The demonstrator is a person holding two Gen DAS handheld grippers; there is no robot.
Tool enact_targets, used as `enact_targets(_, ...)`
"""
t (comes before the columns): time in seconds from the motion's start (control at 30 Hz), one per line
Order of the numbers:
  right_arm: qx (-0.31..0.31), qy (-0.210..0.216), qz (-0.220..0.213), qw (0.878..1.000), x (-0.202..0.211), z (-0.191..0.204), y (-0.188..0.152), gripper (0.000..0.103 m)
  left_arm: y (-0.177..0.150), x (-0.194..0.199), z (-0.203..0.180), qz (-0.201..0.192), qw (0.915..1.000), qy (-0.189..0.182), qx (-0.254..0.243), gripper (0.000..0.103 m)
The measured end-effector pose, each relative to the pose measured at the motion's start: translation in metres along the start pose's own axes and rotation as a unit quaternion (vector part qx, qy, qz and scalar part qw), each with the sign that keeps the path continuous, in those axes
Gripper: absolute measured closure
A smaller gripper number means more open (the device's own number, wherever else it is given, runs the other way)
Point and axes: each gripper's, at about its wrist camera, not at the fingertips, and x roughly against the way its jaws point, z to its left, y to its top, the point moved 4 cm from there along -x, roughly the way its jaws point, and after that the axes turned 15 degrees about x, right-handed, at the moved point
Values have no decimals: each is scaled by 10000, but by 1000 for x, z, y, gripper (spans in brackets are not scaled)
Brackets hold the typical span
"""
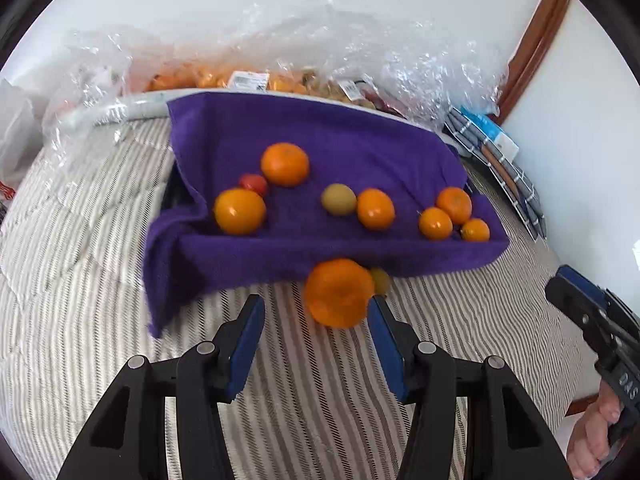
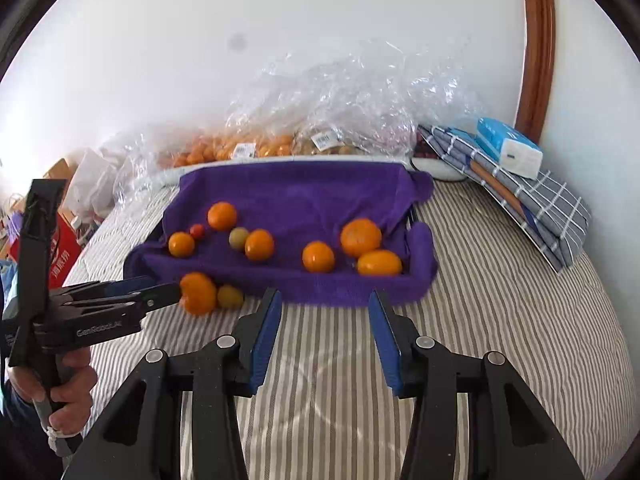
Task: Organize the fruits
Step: 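Grasp a greenish fruit with the right gripper while the left gripper grasps an orange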
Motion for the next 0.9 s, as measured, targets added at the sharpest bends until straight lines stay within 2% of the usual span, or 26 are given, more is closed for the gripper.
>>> enact_targets(0.1, 41, -74, 96, 9999, 6, 1, -19, 57, -4, -9, -6, 17, 10000, -31, -59, 52)
enact_targets(0.17, 26, -121, 134, 9998, 9, 1, -30, 57, -5, -16, -11, -10, 9999, 77, -111, 52)
enact_targets(0.27, -103, -44, 239, 9997, 7, -3, -44, 57, -5, -25, -13, 0, 9998, 117, -136, 52)
enact_targets(0.3, -123, -38, 256, 9996, 7, -3, -47, 58, -4, -28, -13, -13, 9999, 94, -108, 53)
enact_targets(0.37, -171, 10, 322, 9993, 1, -4, -49, 60, -4, -30, -13, -20, 10000, 17, -89, 63)
enact_targets(0.5, -206, 69, 370, 9991, -11, 2, -48, 62, -5, -21, -7, -121, 9998, 24, -174, 63)
enact_targets(0.63, -237, 241, 411, 9986, -31, 12, -42, 65, -5, -4, 15, -375, 9984, 332, -279, 63)
enact_targets(0.8, -151, 464, 390, 9980, -57, 36, -31, 68, 3, 11, 53, -669, 9962, 549, -77, 63)
enact_targets(0.9, -69, 613, 378, 9974, -70, 52, -21, 68, 12, 14, 69, -621, 9968, 491, 90, 63)
